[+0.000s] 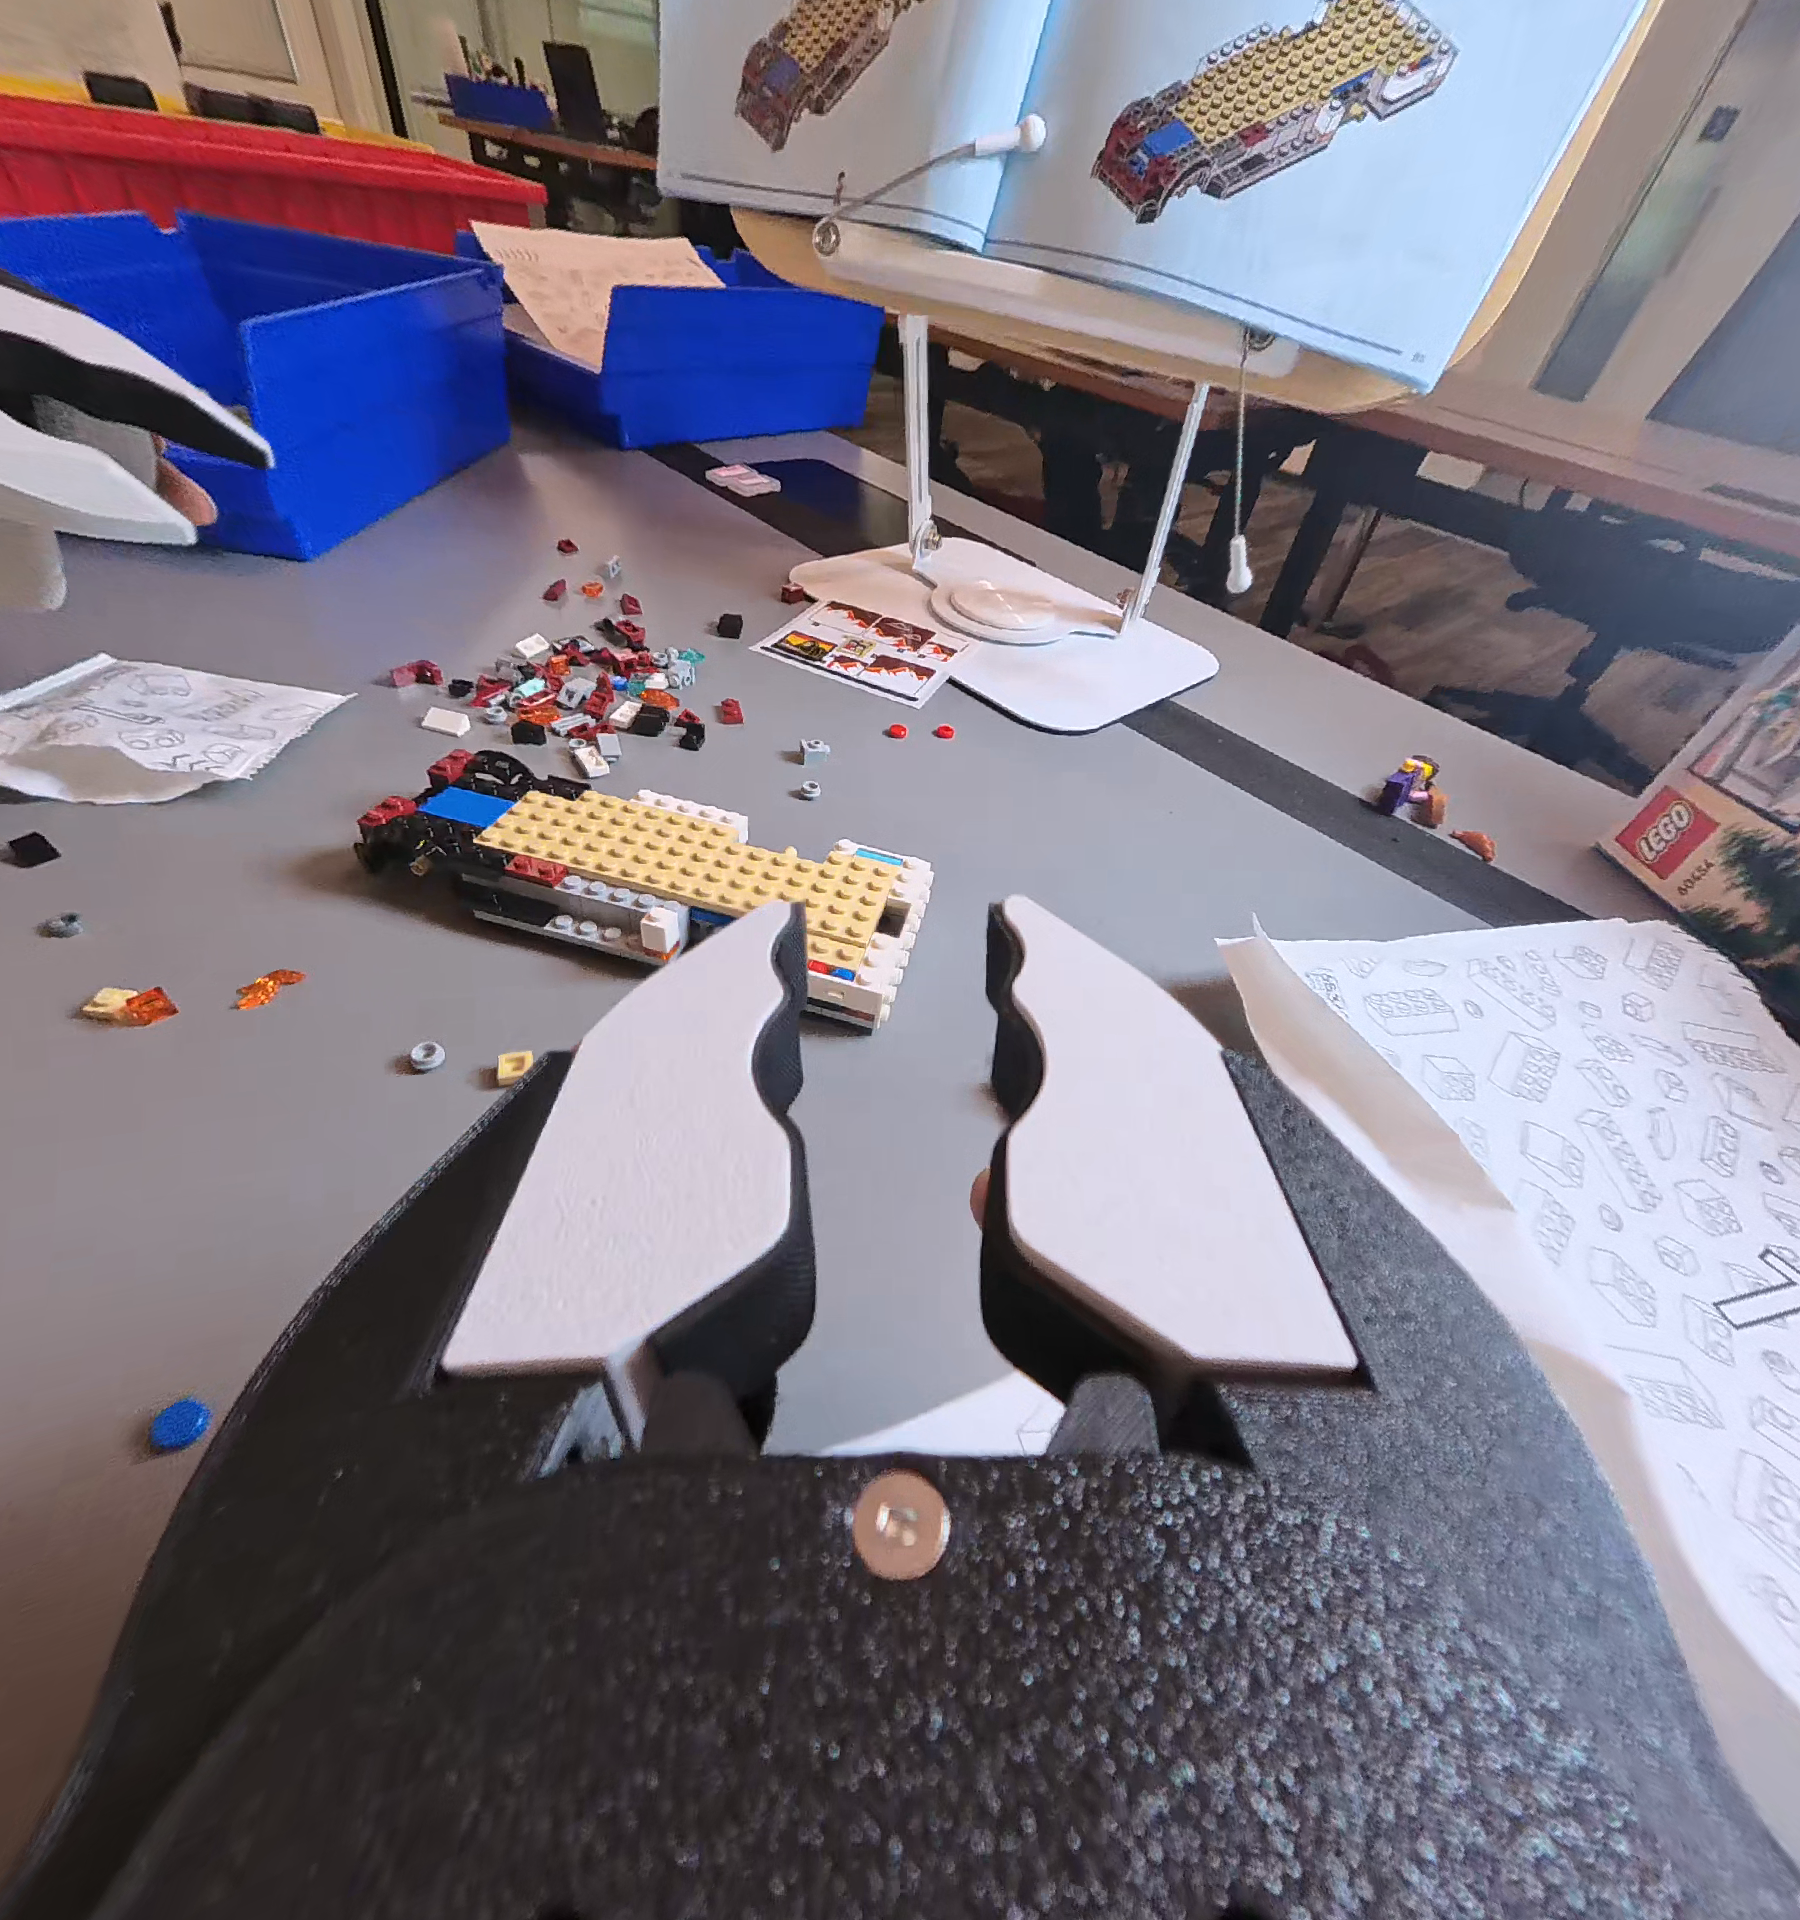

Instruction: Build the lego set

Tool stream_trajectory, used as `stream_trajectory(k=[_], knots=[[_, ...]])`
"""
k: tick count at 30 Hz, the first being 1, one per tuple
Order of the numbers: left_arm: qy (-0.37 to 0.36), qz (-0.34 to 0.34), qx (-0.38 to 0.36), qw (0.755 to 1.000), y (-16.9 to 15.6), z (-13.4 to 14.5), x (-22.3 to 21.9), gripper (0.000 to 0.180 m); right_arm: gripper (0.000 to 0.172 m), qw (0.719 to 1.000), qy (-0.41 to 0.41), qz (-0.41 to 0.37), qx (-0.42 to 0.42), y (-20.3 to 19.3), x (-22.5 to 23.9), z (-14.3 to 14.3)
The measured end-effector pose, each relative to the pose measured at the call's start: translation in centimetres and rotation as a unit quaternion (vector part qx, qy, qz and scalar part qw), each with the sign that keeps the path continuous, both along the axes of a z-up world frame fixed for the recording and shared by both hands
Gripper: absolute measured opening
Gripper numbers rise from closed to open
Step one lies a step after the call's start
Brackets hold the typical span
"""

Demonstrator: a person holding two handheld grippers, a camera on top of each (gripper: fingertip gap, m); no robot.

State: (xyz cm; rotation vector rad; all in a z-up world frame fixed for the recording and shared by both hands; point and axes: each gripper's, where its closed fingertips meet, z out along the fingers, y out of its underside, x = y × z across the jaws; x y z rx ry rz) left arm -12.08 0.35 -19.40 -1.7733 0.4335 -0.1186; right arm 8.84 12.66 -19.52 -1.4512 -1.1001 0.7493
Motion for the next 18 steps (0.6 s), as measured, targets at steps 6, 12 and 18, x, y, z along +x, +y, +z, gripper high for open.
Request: stream_trajectory(k=[6, 12, 18], knots=[[0.025, -0.008, 0.000, 1.000, 0.0, -0.8, -0.7, 0.039, 0.029, 0.999, 0.017, -0.008, 0.034, 0.0, -0.6, 1.7], [0.007, 0.005, 0.025, 1.000, 0.1, 0.0, -0.8, 0.037, 0.028, 0.997, 0.052, -0.040, 0.050, 1.1, -0.9, 3.7], [-0.007, 0.074, 0.047, 0.996, 1.4, 0.6, -4.4, 0.034, 0.028, 0.991, 0.000, -0.130, 0.013, 4.2, -1.2, 0.8]])
